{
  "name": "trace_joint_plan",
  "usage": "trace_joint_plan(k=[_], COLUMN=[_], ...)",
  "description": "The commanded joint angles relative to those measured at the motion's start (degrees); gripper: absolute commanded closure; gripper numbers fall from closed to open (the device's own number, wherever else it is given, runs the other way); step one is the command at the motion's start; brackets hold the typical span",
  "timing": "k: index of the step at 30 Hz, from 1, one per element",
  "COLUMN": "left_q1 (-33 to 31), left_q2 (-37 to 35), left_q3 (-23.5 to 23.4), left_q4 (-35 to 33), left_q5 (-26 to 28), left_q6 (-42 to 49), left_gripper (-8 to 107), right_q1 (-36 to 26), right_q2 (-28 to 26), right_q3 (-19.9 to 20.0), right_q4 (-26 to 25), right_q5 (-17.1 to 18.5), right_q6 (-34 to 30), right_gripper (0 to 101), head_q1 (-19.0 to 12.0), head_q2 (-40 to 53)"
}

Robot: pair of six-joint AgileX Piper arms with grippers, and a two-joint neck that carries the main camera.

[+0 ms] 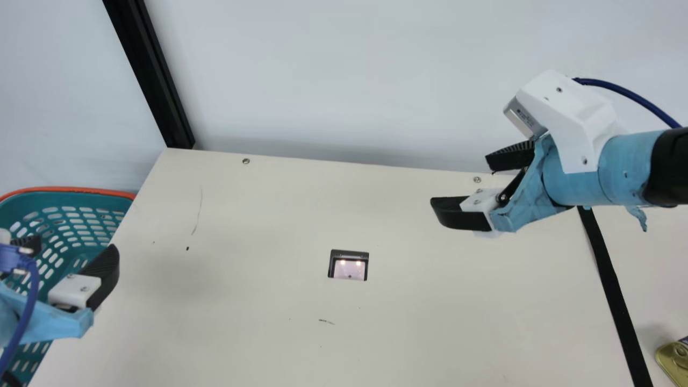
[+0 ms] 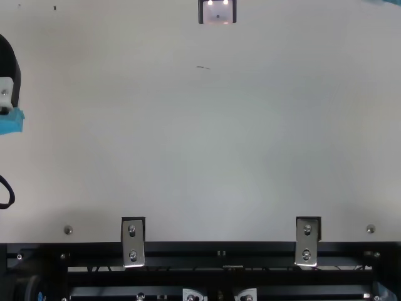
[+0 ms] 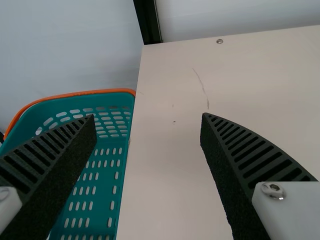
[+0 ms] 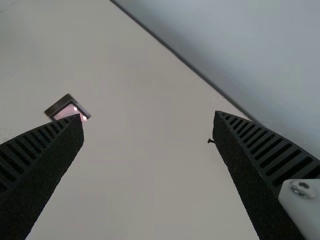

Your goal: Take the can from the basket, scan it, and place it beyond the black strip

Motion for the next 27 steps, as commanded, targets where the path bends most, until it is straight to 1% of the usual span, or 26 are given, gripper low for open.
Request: trace_joint_plan(k=[1,7,9,12,16,19,22,27], left_q1=[0.0,0.0,0.0,0.0,0.0,0.0,0.0,0.0], left_q2=[0.0,0.0,0.0,0.0,0.0,0.0,0.0,0.0], left_q3=[0.0,0.0,0.0,0.0,0.0,0.0,0.0,0.0], left_q4=[0.0,0.0,0.0,0.0,0.0,0.0,0.0,0.0], left_q5=[0.0,0.0,0.0,0.0,0.0,0.0,0.0,0.0], left_q6=[0.0,0.0,0.0,0.0,0.0,0.0,0.0,0.0], left_gripper=[9,9,9,9,9,9,9,9], right_q1=[0.8,3.1,3.8,4.5,5.2,6.0,6.7,7.5], right_q2=[-0.6,-2.7,-3.2,-4.2,-6.4,-8.8,-11.6,-17.0], right_q3=[1.2,6.2,8.1,11.2,15.5,18.8,22.1,27.5], right_q4=[-3.6,-12.0,-14.9,-18.4,-21.5,-22.4,-22.4,-21.3], right_q5=[-7.6,-22.3,-26.0,-30.4,-34.3,-36.2,-37.3,-37.6], right_q6=[2.1,9.3,11.9,15.1,18.0,19.2,19.5,18.9], right_gripper=[0,0,0,0,0,0,0,0], head_q1=[-0.4,-0.4,-0.4,-0.4,-0.4,-0.4,-0.4,-0.4], head_q2=[0.6,0.6,0.6,0.6,0.6,0.6,0.6,0.6])
